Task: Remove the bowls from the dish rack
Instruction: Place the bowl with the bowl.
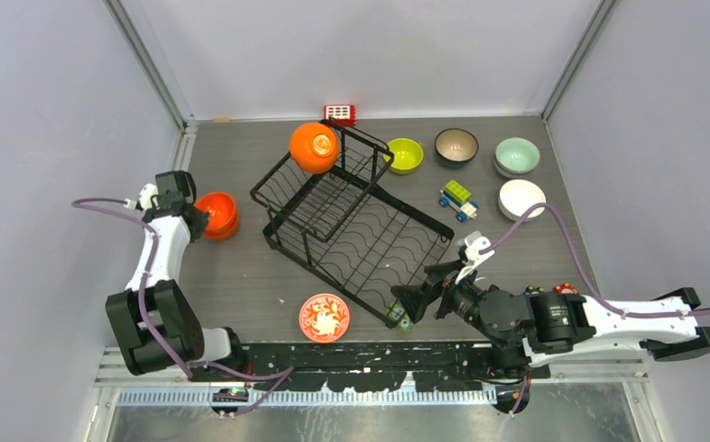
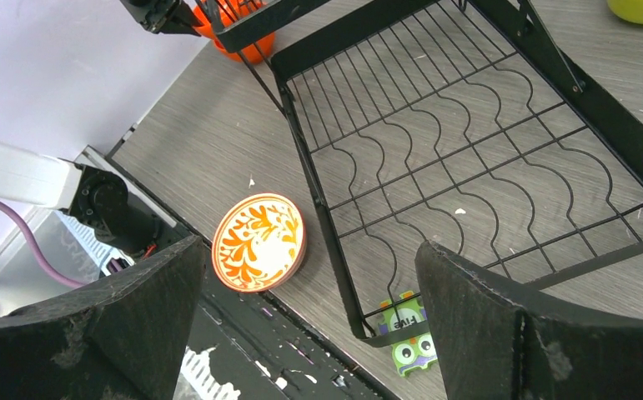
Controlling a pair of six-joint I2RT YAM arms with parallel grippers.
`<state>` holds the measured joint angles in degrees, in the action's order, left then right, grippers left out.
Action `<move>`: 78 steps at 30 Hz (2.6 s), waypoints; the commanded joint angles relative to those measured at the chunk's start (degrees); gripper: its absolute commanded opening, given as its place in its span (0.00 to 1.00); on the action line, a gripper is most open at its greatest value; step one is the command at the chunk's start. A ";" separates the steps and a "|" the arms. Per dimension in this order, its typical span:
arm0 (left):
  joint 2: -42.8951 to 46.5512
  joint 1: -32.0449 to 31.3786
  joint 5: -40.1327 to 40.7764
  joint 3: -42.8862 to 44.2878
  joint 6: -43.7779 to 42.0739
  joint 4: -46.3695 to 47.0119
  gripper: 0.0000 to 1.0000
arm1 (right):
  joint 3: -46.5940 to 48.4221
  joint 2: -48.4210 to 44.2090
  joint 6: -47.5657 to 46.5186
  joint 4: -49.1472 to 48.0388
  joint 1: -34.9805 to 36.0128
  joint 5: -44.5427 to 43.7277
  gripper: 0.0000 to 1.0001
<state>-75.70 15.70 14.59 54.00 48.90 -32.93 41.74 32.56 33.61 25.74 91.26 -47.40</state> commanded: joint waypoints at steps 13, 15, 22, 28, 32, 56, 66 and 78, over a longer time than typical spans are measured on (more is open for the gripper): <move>-3.58 1.47 1.64 -2.28 -2.29 10.85 0.00 | 1.42 1.63 -0.20 -2.64 -0.12 -0.12 1.00; -3.69 1.49 1.95 -2.54 -2.51 11.47 0.00 | 1.47 1.71 -0.37 -2.71 -0.06 -0.33 1.00; -4.55 1.46 2.69 -3.34 -3.51 11.86 0.01 | 1.24 1.05 -0.82 -2.45 -0.12 -1.21 1.00; -5.24 1.50 2.04 -3.24 -3.98 11.69 0.14 | 1.19 0.76 -0.92 -2.14 -0.12 -1.51 1.00; -5.42 1.51 1.52 -2.95 -4.15 11.51 0.23 | 1.00 0.59 -0.82 -2.04 -0.12 -1.65 1.00; 6.72 1.48 1.05 -4.88 -4.25 3.12 0.51 | 0.11 -0.49 -1.26 -2.40 -0.12 -1.26 1.00; 4.81 1.52 -2.62 -7.00 -2.41 6.94 0.40 | -0.17 -1.81 -0.31 -1.28 -0.09 -1.47 1.00; 5.16 1.50 -2.26 -6.53 -3.03 6.70 0.38 | 0.28 -1.16 -0.66 -1.23 -0.11 -2.23 1.00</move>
<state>-71.02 16.64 12.36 46.98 46.04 -27.88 41.34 31.18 32.25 25.56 91.26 -47.44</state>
